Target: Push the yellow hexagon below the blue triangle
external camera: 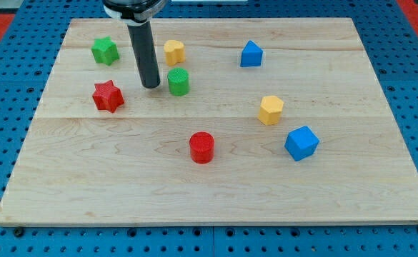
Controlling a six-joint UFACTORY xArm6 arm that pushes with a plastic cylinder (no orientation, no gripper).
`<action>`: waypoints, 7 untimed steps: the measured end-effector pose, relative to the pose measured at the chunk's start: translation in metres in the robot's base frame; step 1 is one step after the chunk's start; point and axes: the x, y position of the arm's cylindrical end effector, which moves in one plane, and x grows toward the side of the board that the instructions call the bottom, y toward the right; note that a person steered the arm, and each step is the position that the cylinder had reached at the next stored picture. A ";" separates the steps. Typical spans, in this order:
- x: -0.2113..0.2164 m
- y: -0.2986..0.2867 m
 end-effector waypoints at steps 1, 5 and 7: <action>0.005 0.046; 0.086 0.229; 0.057 0.290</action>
